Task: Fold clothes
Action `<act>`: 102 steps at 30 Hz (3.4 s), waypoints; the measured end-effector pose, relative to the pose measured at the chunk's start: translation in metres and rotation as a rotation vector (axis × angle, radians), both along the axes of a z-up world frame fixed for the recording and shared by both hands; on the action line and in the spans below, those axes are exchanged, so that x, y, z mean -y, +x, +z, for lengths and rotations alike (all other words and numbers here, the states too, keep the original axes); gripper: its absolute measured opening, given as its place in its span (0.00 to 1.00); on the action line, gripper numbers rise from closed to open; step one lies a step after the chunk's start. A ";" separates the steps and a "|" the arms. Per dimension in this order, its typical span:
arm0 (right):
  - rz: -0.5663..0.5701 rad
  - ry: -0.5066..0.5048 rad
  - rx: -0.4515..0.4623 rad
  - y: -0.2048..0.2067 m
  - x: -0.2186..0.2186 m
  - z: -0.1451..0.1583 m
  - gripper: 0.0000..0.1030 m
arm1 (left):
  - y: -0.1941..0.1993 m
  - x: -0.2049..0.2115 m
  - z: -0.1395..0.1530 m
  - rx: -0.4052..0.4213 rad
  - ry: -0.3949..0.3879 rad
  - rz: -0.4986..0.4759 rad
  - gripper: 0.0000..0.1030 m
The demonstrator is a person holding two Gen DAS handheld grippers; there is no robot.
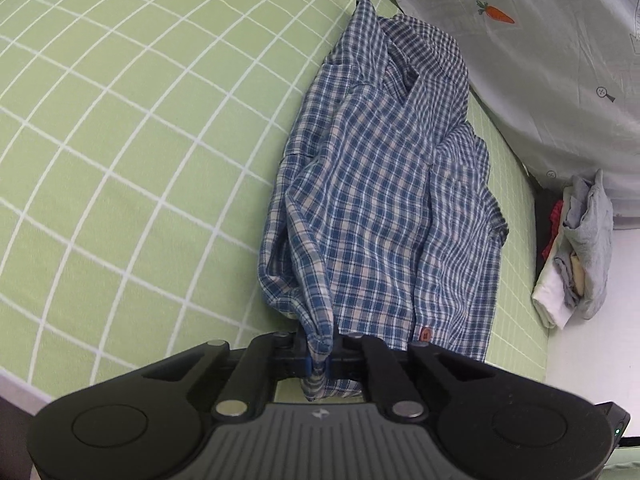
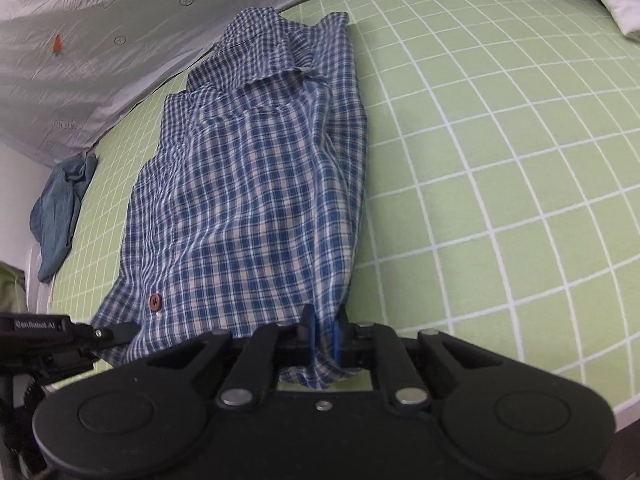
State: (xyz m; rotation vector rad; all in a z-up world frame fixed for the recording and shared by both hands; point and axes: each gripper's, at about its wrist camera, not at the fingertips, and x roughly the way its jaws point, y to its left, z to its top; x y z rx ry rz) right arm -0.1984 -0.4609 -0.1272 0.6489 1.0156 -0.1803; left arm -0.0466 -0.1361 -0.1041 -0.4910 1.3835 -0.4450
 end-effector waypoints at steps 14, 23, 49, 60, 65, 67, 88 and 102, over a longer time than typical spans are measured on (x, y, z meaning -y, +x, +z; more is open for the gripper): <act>0.137 0.084 0.076 -0.007 0.048 0.042 0.05 | -0.028 -0.003 0.049 -0.047 -0.144 0.205 0.04; 0.185 0.184 0.010 -0.024 0.078 0.055 0.05 | -0.053 -0.002 0.050 -0.241 -0.172 0.319 0.04; -0.058 0.482 0.190 0.097 0.153 0.101 0.05 | 0.074 0.022 0.072 -0.412 -0.580 0.617 0.05; -0.174 0.521 0.170 0.213 0.211 0.060 0.31 | 0.199 0.074 0.061 -0.199 -0.456 0.515 0.38; -0.176 0.262 0.196 0.257 0.218 0.061 0.65 | 0.232 0.090 0.059 -0.018 -0.252 0.487 0.74; -0.138 0.155 0.193 0.260 0.211 0.061 0.70 | 0.232 0.096 0.054 0.020 -0.129 0.408 0.78; -0.026 -0.023 0.025 0.232 0.150 -0.018 0.86 | 0.196 0.133 -0.006 0.140 0.296 -0.055 0.84; -0.017 0.000 0.044 0.257 0.137 -0.022 1.00 | 0.206 0.135 -0.014 0.145 0.184 0.017 0.87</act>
